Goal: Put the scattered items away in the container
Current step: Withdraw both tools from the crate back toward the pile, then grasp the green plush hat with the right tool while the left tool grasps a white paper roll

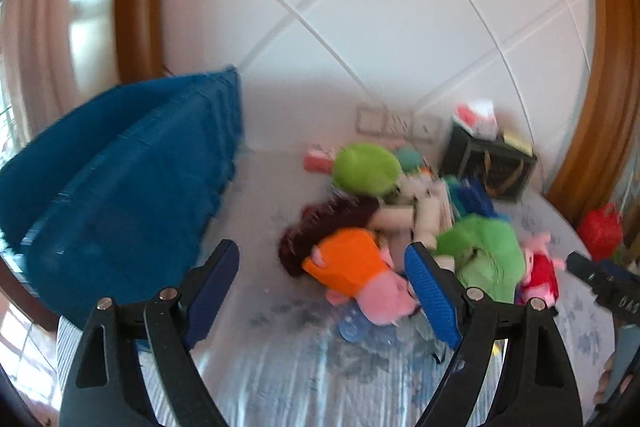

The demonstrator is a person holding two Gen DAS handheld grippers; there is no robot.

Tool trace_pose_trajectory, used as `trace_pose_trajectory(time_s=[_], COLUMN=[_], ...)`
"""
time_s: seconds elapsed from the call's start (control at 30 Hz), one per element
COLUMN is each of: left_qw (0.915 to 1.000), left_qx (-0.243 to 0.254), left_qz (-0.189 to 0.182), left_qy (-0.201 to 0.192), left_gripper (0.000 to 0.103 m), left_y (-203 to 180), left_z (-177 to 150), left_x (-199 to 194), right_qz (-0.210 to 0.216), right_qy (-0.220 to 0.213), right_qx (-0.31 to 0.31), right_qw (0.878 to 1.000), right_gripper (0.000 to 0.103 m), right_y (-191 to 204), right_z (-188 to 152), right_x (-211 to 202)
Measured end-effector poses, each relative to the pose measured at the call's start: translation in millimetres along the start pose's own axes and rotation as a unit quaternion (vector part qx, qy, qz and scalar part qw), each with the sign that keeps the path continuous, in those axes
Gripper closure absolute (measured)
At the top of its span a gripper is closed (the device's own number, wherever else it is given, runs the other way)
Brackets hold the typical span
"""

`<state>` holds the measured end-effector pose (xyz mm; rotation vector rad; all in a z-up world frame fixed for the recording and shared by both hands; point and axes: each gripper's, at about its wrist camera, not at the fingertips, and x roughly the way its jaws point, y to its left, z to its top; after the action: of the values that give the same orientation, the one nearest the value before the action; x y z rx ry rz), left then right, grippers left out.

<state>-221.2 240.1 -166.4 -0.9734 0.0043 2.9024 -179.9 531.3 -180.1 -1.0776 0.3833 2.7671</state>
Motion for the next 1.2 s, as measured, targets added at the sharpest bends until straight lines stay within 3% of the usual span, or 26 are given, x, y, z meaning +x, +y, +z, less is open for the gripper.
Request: trace_pose_trajectory(time_s=[0.23,0.53,0.83,0.9,0.97,1.0,1.1,1.13,1.2], left_qw=[0.9978,0.9889,0.9862,0.9888,0.9905,0.9906,0.9907,0.9903,0.9894], left_qx=[0.015,0.041,0.03,0.038,0.036,0.036,0.022,0.016,0.003], left_qz=[-0.008,-0.017,-0.006,0.012,0.015,0.012,-0.011,-0.019,-0.037], left_qy=[0.064,0.142,0.162,0.144,0.132,0.131,0.134,0.137,0.141], left_gripper=[0.018,0.018,0.018,0.016,0.017,0.021,0.031,0.032,0.047], left_y=[-30.3,-59.9,-86.3,-91.3,-92.1,-91.4,-78.4,-73.3,-61.2], left_z=[-13.2,-43.7,-73.8,-83.6,-86.6,-87.7,-92.6,-93.8,-95.6], left_x=[85.8,178.2,249.9,258.0,255.5,253.6,241.9,237.8,226.3], right_qz=[-0.045,-0.053,-0.057,-0.059,-0.088,-0.1,-0.104,-0.099,-0.095], right_qy=[0.056,0.105,0.098,0.107,0.121,0.118,0.118,0.122,0.13], right_qx=[0.033,0.072,0.089,0.082,0.06,0.049,0.03,0.031,0.03], right_qw=[0.997,0.99,0.99,0.989,0.987,0.987,0.987,0.987,0.987], right_gripper=[0.0,0.0,0.0,0.0,0.023,0.025,0.046,0.06,0.066], right_y=[-41.0,-49.0,-46.3,-41.5,-36.3,-35.4,-35.0,-36.5,-38.0], right_z=[-13.9,-24.7,-27.5,-35.4,-48.2,-52.4,-58.4,-60.9,-66.1], right_x=[49.5,131.2,183.9,199.5,212.9,213.2,205.5,201.2,194.6])
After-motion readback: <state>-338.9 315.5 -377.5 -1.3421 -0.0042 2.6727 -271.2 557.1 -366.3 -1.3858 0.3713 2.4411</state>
